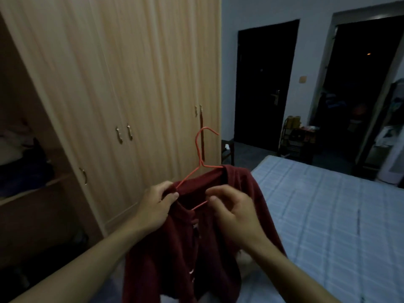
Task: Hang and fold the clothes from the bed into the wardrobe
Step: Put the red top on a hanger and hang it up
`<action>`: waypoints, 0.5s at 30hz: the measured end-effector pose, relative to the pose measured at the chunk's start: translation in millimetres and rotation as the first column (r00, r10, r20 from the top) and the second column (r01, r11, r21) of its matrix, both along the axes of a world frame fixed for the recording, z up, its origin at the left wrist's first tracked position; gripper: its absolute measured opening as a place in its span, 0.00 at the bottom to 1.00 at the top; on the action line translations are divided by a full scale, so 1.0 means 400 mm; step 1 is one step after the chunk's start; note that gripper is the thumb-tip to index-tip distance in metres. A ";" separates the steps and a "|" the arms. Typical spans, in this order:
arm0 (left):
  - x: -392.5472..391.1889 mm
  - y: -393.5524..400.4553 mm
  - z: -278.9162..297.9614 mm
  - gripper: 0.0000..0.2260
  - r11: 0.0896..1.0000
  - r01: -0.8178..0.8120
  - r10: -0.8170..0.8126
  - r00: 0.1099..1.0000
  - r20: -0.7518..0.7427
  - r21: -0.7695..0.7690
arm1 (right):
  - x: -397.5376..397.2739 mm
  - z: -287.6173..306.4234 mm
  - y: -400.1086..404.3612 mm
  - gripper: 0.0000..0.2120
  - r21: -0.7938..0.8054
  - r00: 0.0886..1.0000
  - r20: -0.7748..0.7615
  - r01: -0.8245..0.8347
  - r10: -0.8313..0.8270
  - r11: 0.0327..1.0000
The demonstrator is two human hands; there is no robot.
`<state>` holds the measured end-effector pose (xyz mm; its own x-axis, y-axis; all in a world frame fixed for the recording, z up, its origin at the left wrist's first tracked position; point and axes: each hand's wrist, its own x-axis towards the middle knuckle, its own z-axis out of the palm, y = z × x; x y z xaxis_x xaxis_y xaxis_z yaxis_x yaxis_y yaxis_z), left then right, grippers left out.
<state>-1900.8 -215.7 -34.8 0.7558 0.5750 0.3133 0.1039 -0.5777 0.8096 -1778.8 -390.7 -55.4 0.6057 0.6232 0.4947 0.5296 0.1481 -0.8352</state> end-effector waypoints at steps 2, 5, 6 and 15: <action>-0.059 0.039 0.009 0.09 1.000 0.014 -0.014 1.000 -0.011 0.017 | 0.022 0.012 0.009 0.10 0.034 0.967 0.193 0.162 -0.165 0.986; -0.165 0.105 0.036 0.09 0.997 0.061 -0.059 0.998 -0.033 0.053 | 0.039 0.038 0.061 0.16 0.003 0.891 0.373 0.280 -0.261 0.960; -0.204 0.130 0.046 0.09 0.994 0.069 -0.066 0.997 -0.041 0.082 | 0.038 0.044 0.086 0.19 -0.064 0.869 0.424 0.309 -0.254 0.949; -0.570 0.378 0.073 0.07 0.931 0.011 0.000 1.000 -0.030 0.364 | -0.145 0.084 0.340 0.06 -0.274 0.812 0.584 0.181 0.014 0.944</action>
<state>-2128.8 -64.7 -5.5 0.7703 0.4216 0.4785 0.1204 -0.8330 0.5401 -1836.9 -254.6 -21.6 0.3300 0.7594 0.5607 0.9205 -0.1272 -0.3695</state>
